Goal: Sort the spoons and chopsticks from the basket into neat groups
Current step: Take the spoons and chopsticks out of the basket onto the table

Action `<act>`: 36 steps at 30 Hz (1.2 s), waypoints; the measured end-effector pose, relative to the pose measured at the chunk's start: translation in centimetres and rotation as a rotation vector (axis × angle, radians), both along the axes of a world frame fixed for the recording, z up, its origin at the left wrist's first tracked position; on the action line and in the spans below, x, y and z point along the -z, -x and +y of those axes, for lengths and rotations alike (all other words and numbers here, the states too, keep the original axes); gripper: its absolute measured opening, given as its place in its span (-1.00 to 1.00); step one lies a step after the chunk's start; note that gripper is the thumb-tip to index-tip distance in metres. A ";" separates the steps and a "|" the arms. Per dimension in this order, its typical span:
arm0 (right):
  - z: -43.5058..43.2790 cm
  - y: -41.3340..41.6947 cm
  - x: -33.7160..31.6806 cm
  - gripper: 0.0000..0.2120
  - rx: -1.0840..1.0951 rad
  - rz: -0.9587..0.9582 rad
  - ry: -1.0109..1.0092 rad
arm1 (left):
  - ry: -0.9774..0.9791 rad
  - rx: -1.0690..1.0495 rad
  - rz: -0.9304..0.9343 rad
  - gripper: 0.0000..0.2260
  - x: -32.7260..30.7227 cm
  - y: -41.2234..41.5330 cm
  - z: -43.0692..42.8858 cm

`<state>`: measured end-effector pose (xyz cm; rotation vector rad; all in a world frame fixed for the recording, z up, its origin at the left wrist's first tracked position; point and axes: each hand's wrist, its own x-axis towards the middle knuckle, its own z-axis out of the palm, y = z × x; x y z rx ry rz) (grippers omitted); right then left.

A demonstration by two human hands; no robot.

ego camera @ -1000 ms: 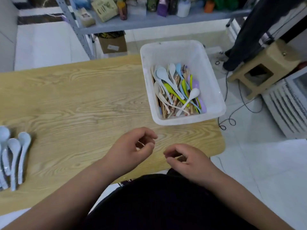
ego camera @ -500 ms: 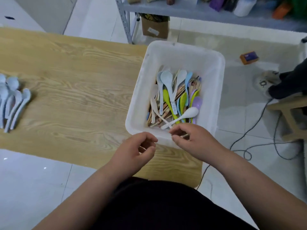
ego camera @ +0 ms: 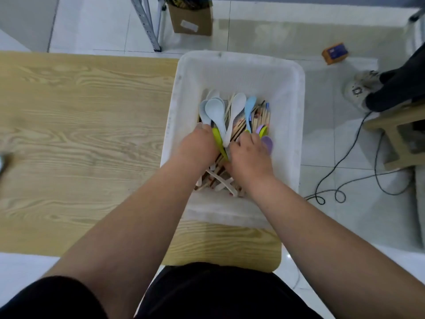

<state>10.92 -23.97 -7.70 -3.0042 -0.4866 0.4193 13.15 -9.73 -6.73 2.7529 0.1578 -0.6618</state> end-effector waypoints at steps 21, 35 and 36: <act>1.3 -1.4 -0.4 -0.67 0.153 0.218 0.068 | 0.559 -0.714 0.151 -0.87 2.0 2.6 1.8; -1.2 5.8 -3.0 -0.91 0.828 0.842 -1.099 | 1.131 -1.067 0.149 -0.75 -2.6 8.4 0.5; -1.4 6.5 -3.2 -0.91 0.787 0.825 -1.099 | 1.134 -1.060 0.143 -0.77 -2.8 8.9 0.2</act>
